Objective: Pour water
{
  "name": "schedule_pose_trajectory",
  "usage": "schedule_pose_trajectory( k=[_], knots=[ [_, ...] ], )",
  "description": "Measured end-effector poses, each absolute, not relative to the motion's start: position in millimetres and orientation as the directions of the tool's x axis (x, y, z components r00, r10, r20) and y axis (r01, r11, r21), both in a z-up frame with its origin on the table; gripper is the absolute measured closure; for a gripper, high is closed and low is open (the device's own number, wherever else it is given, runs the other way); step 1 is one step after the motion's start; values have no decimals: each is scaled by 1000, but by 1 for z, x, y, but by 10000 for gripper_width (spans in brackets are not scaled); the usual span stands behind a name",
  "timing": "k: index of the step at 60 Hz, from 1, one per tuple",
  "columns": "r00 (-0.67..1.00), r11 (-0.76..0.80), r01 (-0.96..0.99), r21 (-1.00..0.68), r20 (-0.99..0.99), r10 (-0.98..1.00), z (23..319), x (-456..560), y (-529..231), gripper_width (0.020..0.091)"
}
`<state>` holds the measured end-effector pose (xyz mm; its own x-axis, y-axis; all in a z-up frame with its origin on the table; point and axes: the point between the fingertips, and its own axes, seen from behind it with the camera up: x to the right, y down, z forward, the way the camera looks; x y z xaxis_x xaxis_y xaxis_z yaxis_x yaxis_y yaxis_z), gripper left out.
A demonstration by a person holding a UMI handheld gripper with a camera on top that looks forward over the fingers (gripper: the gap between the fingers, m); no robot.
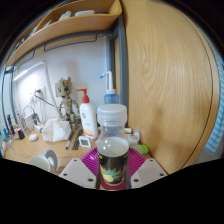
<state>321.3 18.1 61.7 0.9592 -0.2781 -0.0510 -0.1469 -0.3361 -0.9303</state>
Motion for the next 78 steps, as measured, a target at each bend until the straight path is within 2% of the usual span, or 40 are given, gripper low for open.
schedule_pose_trajectory(
  k=[5, 16, 22, 25, 34, 41, 52, 67, 78],
  knots=[
    [959, -321, -153, -935, -62, -276, 62, 322, 14, 749],
    [957, -339, -157, -928, -57, -286, 61, 323, 11, 666],
    [952, -402, -163, -901, -36, -306, 46, 324, 4, 434],
    [956, -425, -165, -890, -38, -292, 42, 318, -1, 383],
    [969, -483, -159, -861, -43, -243, 36, 298, -33, 350],
    [975, -558, -158, -814, -39, -218, 43, 279, -78, 348],
    [987, -627, -136, -767, -53, -150, 101, 248, -146, 351],
    [988, -591, -145, -793, -90, -122, 180, 245, -190, 351],
    [989, -550, -136, -824, -84, -118, 207, 249, -195, 347]
  ],
)
